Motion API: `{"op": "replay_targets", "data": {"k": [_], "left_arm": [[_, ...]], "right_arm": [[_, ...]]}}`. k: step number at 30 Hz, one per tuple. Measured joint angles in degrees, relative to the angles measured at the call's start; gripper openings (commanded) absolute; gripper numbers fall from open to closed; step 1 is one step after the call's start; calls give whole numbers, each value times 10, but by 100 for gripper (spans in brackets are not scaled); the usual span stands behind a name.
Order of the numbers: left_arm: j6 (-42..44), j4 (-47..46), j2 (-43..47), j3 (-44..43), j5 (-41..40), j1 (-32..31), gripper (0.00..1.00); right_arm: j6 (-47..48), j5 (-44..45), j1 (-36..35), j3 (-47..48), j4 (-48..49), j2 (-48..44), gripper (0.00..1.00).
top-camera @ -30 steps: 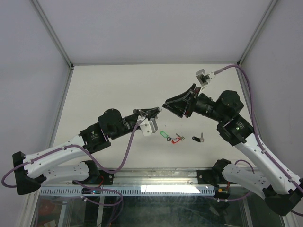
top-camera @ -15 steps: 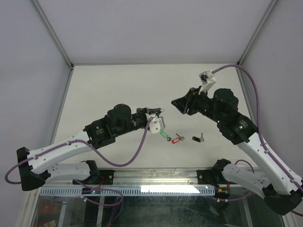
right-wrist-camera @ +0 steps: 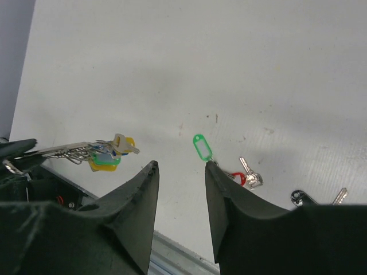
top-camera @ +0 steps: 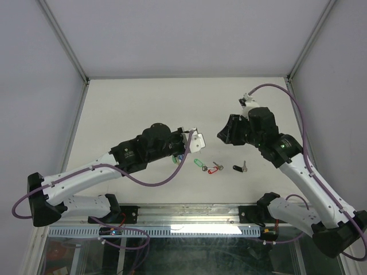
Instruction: Put the keys on the keyring
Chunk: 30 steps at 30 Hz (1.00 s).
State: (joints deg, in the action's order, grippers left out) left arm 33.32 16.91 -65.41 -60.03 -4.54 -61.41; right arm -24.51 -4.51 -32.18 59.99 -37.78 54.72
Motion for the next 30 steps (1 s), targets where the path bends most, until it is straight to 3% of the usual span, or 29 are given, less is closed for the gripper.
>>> {"op": "replay_targets", "data": {"k": [13,30], "left_arm": [[-28,28,-9,-11,-35,-13,0],[-25,9,32,32,-80,-17,0]], "right_arm": [[-8,-45,46,-63,-10,-13,43],[-9,-17,50,-100,-54,-5,41]]}}
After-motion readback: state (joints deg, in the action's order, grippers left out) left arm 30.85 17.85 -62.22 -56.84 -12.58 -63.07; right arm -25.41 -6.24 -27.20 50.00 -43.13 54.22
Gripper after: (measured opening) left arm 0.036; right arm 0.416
